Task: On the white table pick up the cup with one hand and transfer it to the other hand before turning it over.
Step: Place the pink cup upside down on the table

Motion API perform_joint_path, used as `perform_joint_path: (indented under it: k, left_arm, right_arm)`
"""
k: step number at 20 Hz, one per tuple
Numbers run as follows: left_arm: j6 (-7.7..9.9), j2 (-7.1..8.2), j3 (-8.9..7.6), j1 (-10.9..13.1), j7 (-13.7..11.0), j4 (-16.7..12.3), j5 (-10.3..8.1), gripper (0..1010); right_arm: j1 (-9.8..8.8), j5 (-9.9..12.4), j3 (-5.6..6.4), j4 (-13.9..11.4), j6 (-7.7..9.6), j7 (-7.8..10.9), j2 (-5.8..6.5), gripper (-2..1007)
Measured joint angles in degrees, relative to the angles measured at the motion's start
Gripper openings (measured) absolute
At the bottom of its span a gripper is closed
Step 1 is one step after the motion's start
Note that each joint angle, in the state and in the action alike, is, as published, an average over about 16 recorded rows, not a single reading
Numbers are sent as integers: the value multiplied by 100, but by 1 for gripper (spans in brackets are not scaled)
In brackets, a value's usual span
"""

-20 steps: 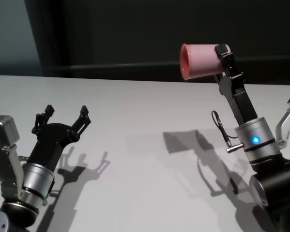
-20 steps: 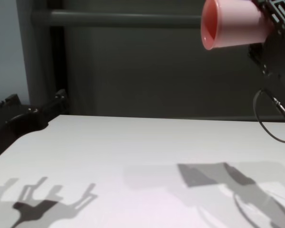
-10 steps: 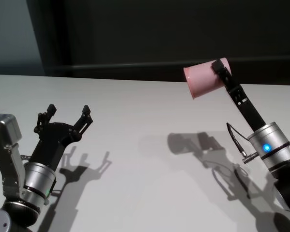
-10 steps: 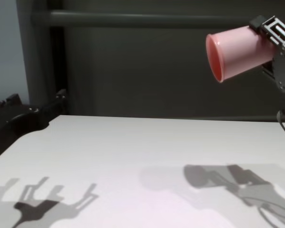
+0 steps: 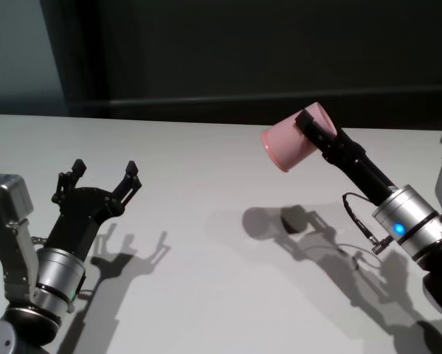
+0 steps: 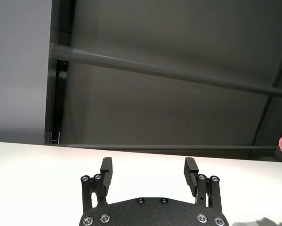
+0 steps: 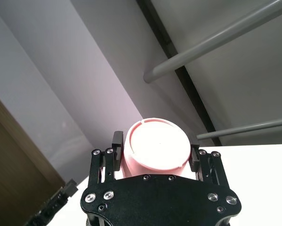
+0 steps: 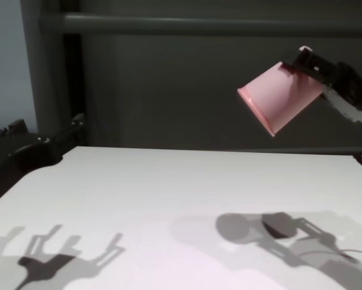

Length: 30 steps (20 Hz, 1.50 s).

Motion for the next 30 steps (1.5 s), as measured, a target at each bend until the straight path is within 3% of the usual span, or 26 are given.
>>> perform_joint_path:
  k: [6, 13, 21, 30]
  left_arm:
    - [3, 2, 2, -2, -2, 1, -1, 1003]
    - [5, 4, 5, -5, -2, 2, -1, 1003]
    - [7, 5, 6, -7, -1, 2, -2, 1003]
    - [7, 5, 6, -7, -1, 2, -2, 1003]
  right_arm:
    - [246, -707, -422, -47, 106, -187, 277, 781]
    - [627, -1470, -896, 22, 401, -219, 454, 781]
    - [1093, -2234, -1368, 278, 696, -49, 499, 781]
    - [1588, -3098, -1835, 682, 763, 153, 462, 781]
